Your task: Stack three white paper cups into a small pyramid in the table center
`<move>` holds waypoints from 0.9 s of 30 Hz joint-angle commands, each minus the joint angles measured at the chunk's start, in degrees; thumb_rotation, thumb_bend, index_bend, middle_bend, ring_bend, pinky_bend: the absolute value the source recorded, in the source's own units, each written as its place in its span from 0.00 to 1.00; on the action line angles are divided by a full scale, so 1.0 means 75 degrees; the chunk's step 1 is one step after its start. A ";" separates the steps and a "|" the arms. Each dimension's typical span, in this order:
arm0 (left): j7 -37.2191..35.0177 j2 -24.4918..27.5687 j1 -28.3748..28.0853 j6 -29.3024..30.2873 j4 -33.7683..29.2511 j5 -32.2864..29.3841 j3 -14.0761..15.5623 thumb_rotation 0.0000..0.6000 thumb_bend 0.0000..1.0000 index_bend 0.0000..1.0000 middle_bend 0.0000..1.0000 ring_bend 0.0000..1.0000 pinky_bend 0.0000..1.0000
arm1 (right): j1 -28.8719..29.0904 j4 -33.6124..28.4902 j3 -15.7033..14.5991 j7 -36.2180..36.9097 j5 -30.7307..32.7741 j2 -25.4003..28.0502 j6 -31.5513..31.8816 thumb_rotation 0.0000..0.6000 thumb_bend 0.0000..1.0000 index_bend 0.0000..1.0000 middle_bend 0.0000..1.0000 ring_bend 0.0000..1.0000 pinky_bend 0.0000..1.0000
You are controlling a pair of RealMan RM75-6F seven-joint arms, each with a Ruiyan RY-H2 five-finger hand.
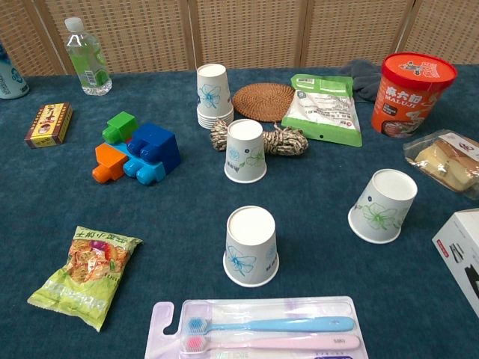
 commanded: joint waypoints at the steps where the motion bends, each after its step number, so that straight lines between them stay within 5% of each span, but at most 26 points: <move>1: 0.0024 0.0025 -0.0020 -0.0062 -0.0008 0.0024 0.0027 1.00 0.39 0.00 0.00 0.00 0.00 | -0.0012 0.0002 -0.0001 0.0006 0.0008 0.0012 0.0008 1.00 0.51 0.01 0.00 0.00 0.00; 16: 0.0150 0.0371 -0.0233 -0.0256 -0.0161 0.0567 0.0118 1.00 0.39 0.00 0.00 0.00 0.00 | -0.0170 0.0083 -0.0084 0.0215 -0.0182 0.0023 0.0205 1.00 0.51 0.01 0.00 0.00 0.00; 27: 0.0361 0.0681 -0.1140 -0.1565 -0.0057 0.1238 0.0218 1.00 0.39 0.00 0.00 0.00 0.00 | -0.0156 -0.0088 -0.0008 0.0063 0.0017 0.0155 0.0137 1.00 0.51 0.01 0.00 0.00 0.00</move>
